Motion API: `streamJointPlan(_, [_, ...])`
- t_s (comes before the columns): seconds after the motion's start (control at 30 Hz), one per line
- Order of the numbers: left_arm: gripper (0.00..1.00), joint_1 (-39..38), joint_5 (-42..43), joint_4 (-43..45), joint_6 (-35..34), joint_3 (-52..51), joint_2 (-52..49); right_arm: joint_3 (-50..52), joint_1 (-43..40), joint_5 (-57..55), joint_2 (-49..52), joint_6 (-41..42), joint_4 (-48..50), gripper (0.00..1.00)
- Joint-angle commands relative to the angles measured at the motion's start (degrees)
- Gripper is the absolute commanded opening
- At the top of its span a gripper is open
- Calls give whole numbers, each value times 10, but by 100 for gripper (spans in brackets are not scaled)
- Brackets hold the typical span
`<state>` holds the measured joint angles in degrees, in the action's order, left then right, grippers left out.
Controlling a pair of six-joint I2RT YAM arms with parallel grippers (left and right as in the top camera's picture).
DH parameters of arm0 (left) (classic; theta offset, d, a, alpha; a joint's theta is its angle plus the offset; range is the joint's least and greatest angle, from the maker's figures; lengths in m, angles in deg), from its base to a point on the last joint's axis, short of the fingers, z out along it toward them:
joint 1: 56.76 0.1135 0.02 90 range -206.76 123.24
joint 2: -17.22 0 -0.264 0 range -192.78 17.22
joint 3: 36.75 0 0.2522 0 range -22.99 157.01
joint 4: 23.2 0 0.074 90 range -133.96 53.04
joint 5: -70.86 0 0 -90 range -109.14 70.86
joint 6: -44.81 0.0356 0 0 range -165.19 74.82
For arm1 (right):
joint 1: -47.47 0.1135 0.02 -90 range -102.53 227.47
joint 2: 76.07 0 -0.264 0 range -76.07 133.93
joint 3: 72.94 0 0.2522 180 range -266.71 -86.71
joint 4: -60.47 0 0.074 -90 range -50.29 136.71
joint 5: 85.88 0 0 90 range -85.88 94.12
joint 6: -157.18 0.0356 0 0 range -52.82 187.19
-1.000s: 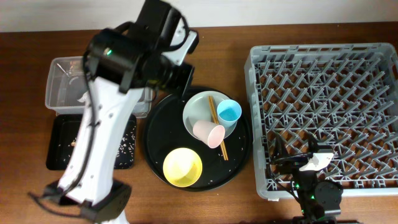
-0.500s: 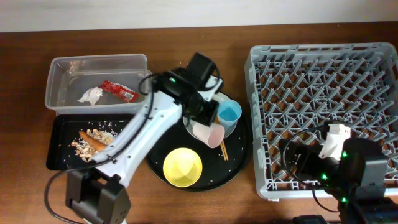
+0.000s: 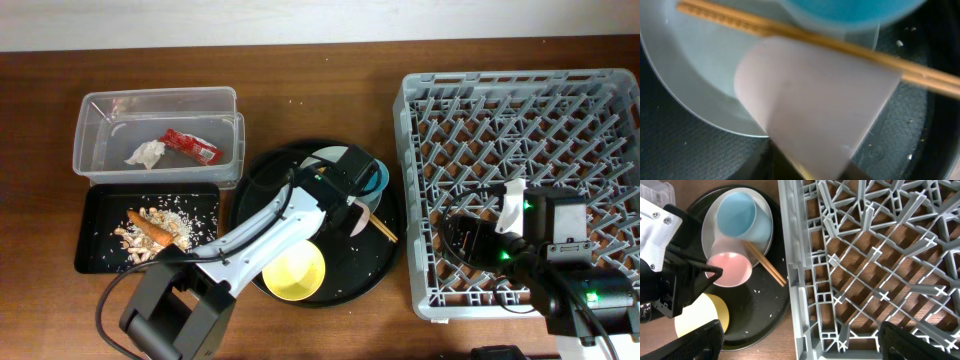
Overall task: Sort waste into correct bins and load items into the dishwasher rack
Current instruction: 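Reach the left gripper to the pink cup on the white plate, then grasp the pink cup with the left gripper and lift it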
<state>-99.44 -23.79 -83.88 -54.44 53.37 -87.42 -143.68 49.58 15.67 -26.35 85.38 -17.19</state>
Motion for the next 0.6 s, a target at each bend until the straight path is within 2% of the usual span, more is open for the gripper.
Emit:
streamJointPlan(0.0, [9, -1, -89, -7, -3, -5, -7, -6, -3, 3, -2, 1, 0, 98])
streamJointPlan(0.03, [8, -1, -89, -12, -3, -5, -7, -6, -3, 3, -2, 1, 0, 98])
streamJointPlan(0.07, [1, -1, -89, -11, -3, -5, -7, -6, -3, 3, -2, 1, 0, 98])
streamJointPlan(0.17, [0, 0, -124, -33, -3, 12, 5, -6, -3, 8, -2, 0, 0, 98])
streamJointPlan(0.2, [0, 3, -125, -51, -3, 25, 21, -7, -3, 54, -2, -49, 3, 98])
streamJointPlan(0.23, [0, 10, -121, -72, -3, 38, 46, -13, -3, 108, -2, -84, 7, 98])
streamJointPlan(0.3, [0, 37, -66, -88, 3, 50, 100, -30, -3, 123, -2, -85, 7, 98])
streamJointPlan(0.33, [0, 64, -17, -88, 22, 50, 127, -35, -3, 123, -2, -85, 7, 98])
streamJointPlan(0.4, [0, 177, 174, -86, 66, 50, 166, -36, -3, 123, -2, -86, 7, 98])
streamJointPlan(0.43, [0, 215, 243, -87, 87, 50, 166, -36, -3, 128, -2, -99, 7, 98])
streamJointPlan(0.5, [0, 340, 552, -93, 189, 50, 165, -36, -3, 282, 0, -234, 19, 98])
streamJointPlan(0.53, [0, 365, 610, -94, 202, 50, 165, -36, -3, 317, 5, -252, 26, 98])
streamJointPlan(0.57, [0, 397, 611, -95, 201, 50, 165, -36, -3, 318, 14, -252, 29, 98])
